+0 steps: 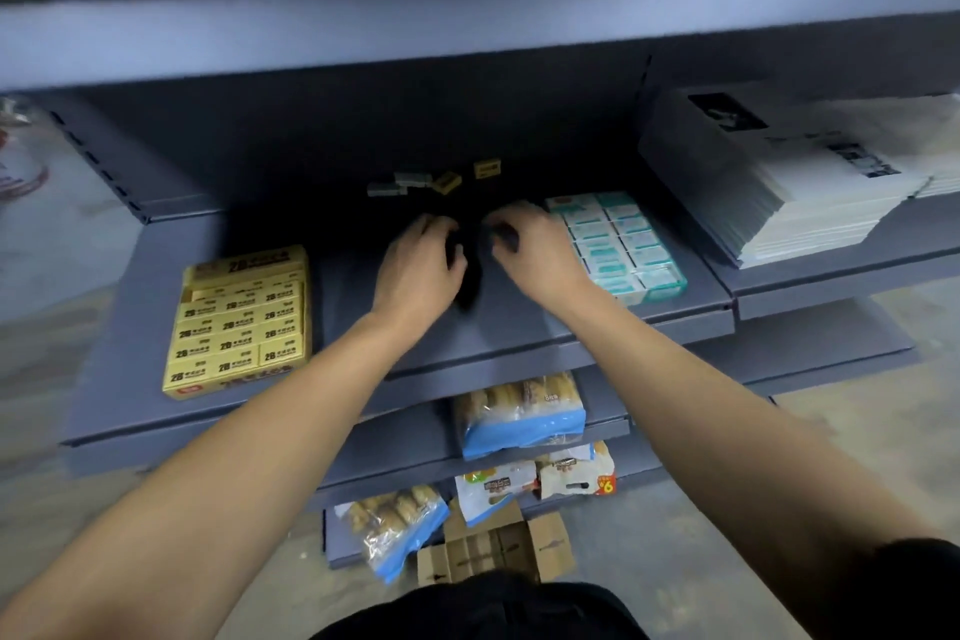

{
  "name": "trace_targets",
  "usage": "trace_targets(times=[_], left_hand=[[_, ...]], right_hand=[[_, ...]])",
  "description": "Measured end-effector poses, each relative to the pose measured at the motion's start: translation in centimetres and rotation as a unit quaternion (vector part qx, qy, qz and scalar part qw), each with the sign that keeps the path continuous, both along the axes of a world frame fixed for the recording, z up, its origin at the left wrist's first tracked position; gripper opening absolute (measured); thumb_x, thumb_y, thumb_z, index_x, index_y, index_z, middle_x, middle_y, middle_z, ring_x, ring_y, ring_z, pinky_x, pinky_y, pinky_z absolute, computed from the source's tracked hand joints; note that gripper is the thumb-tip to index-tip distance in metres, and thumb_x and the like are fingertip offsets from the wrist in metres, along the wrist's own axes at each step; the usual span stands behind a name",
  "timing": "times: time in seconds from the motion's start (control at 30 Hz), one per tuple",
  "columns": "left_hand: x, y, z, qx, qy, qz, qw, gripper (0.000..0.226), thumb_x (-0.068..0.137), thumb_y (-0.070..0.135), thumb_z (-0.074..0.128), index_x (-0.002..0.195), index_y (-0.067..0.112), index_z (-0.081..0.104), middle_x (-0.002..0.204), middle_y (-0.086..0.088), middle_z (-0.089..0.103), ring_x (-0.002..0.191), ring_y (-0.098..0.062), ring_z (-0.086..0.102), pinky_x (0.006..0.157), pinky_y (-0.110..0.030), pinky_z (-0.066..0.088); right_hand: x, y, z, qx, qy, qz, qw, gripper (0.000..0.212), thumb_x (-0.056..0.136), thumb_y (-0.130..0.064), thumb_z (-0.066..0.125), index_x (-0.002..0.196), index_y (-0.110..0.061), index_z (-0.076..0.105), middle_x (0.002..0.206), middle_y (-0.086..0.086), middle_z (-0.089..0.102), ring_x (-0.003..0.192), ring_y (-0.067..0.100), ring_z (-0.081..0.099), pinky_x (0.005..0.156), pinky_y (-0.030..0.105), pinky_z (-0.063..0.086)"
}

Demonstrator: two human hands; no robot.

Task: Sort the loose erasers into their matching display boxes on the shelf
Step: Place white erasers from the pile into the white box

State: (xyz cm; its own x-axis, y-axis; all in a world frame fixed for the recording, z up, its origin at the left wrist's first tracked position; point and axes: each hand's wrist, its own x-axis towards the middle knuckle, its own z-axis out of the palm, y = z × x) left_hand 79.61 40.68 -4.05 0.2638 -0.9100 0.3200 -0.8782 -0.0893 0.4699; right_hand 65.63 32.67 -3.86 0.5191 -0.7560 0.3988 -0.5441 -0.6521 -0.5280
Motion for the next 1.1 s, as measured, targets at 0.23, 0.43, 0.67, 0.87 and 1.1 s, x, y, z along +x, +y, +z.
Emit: trace_targets(times=[0.23, 0.43, 0.67, 0.87, 1.1], left_hand=[[5.0, 0.7, 0.1, 0.025, -0.034, 0.055, 0.998, 0.029, 0.093, 0.022, 0.052, 0.119, 0.011, 0.057, 0.119, -0.012, 0.058, 0.104, -0.031, 0.057, 0.084, -0.043, 0.050], [6.9, -0.3, -0.2, 0.027, -0.055, 0.079, 0.995, 0.026, 0.092, 0.022, 0.053, 0.115, 0.009, 0.056, 0.118, -0.013, 0.057, 0.103, -0.030, 0.057, 0.080, -0.039, 0.049], [7.5, -0.9, -0.6, 0.014, -0.057, 0.066, 0.996, 0.027, 0.091, 0.021, 0.055, 0.116, 0.010, 0.057, 0.119, -0.013, 0.056, 0.105, -0.031, 0.056, 0.083, -0.038, 0.048], [7.9, -0.7, -0.9, 0.007, -0.048, 0.069, 0.996, 0.028, 0.093, 0.023, 0.053, 0.118, 0.013, 0.058, 0.121, -0.011, 0.056, 0.107, -0.028, 0.055, 0.085, -0.034, 0.046], [8.0, -0.6, -0.7, 0.003, -0.039, 0.073, 0.997, 0.025, 0.092, 0.021, 0.053, 0.114, 0.013, 0.060, 0.117, -0.010, 0.057, 0.103, -0.027, 0.057, 0.080, -0.033, 0.045]], right_hand=[[6.2, -0.8, -1.1, -0.003, 0.048, 0.049, 0.998, 0.028, 0.091, -0.007, 0.054, 0.117, -0.005, 0.066, 0.116, 0.017, 0.065, 0.106, 0.032, 0.060, 0.084, 0.038, 0.051], [9.5, -3.5, -2.1, -0.069, 0.161, 0.036, 0.984, 0.034, 0.096, -0.004, 0.044, 0.127, -0.004, 0.057, 0.129, 0.018, 0.058, 0.119, 0.032, 0.053, 0.097, 0.034, 0.043], [12.5, -7.0, -2.2, -0.013, 0.213, -0.013, 0.977, 0.043, 0.097, -0.010, 0.045, 0.140, -0.008, 0.045, 0.146, 0.015, 0.041, 0.135, 0.031, 0.036, 0.110, 0.040, 0.034], [12.7, -8.2, -1.7, -0.007, 0.224, -0.001, 0.975, 0.040, 0.098, -0.015, 0.044, 0.138, -0.009, 0.046, 0.144, 0.016, 0.038, 0.128, 0.035, 0.042, 0.105, 0.043, 0.038], [12.1, -7.4, -1.1, 0.012, 0.215, 0.004, 0.977, 0.031, 0.101, -0.012, 0.042, 0.130, -0.010, 0.052, 0.133, 0.016, 0.054, 0.118, 0.030, 0.054, 0.090, 0.033, 0.045]])
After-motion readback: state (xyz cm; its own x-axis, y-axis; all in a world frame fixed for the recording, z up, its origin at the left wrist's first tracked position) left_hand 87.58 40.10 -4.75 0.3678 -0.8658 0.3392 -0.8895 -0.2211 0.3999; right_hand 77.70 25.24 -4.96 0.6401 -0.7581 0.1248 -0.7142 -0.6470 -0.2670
